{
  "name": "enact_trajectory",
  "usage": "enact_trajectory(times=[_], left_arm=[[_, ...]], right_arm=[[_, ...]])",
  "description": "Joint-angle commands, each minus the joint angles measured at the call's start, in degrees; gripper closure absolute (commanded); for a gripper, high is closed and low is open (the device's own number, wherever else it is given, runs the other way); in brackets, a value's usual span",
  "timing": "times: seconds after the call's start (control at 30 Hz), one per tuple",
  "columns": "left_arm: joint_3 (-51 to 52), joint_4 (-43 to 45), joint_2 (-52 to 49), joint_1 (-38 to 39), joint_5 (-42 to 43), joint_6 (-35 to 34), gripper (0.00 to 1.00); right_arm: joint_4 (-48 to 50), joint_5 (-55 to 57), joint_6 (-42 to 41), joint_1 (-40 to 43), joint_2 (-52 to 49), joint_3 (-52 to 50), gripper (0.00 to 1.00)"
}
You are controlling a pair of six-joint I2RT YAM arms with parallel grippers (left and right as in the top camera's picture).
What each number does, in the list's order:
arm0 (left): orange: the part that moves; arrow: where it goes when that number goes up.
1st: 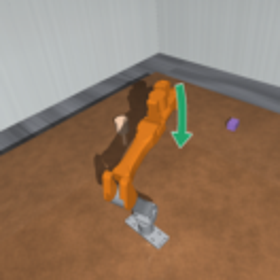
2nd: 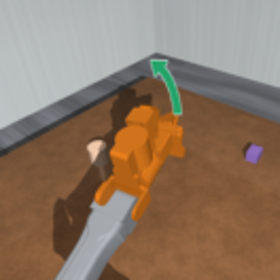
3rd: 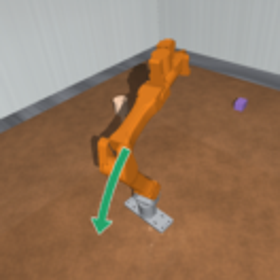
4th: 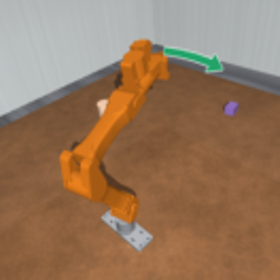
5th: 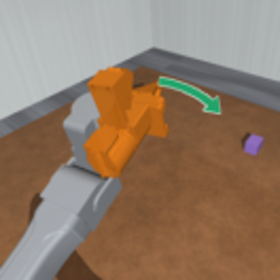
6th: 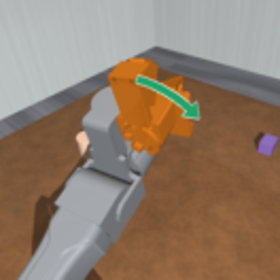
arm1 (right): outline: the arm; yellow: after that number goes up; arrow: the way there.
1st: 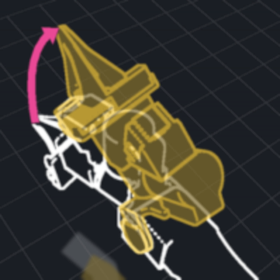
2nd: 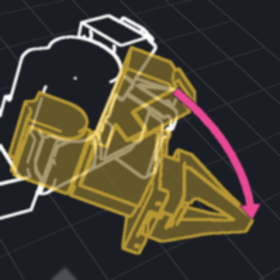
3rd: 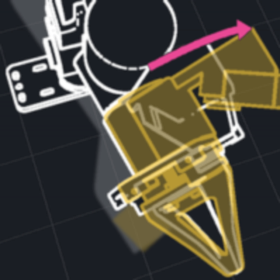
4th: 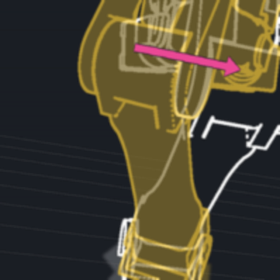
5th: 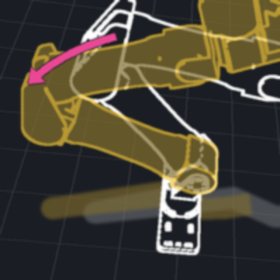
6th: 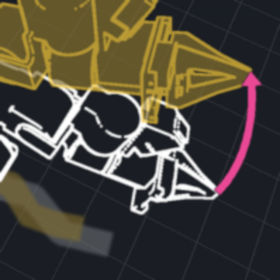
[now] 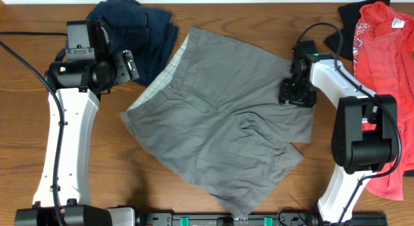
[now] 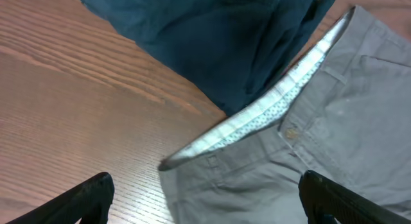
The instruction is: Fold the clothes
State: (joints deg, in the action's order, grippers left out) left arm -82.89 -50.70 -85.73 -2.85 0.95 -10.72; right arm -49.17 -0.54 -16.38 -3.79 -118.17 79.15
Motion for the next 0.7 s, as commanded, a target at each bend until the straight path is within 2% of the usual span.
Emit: enact_trajectory(times=[0.0, 0.23, 0.4, 0.5, 0.6, 0.63, 0.67], left_arm=[[-0.5, 0.1, -0.8, 0.0, 0.1, -0.3, 0.07], [-0.2, 0.3, -2.4, 0.1, 0.1, 0.5, 0.06], [1.1, 0.3, -4.9, 1.0, 0.1, 0.5, 0.06], [1.5, 0.2, -6.8, 2.0, 0.1, 0.9, 0.06], [1.5, 0.2, -7.4, 2.7, 0.1, 3.0, 0.05], [1.4, 0.2, -7.2, 2.8, 0.1, 3.5, 0.02], [1.4, 0.2, -6.8, 2.8, 0.1, 3.8, 0.01]], right_arm=[[4.5, 7.2, -0.3, 4.7, -7.7, -2.1, 0.44], [20.4, 6.3, 3.9, 8.3, -10.1, -0.5, 0.43], [25.3, 6.1, 4.9, 7.9, -10.5, 4.3, 0.38], [21.6, 4.5, 5.1, 7.3, -10.4, 9.7, 0.3], [12.5, 3.4, 5.1, 6.9, -9.1, 17.3, 0.07], [9.0, 3.3, 5.1, 6.7, -8.2, 19.8, 0.01], [4.4, 3.3, 4.5, 6.6, -6.6, 22.9, 0.01]])
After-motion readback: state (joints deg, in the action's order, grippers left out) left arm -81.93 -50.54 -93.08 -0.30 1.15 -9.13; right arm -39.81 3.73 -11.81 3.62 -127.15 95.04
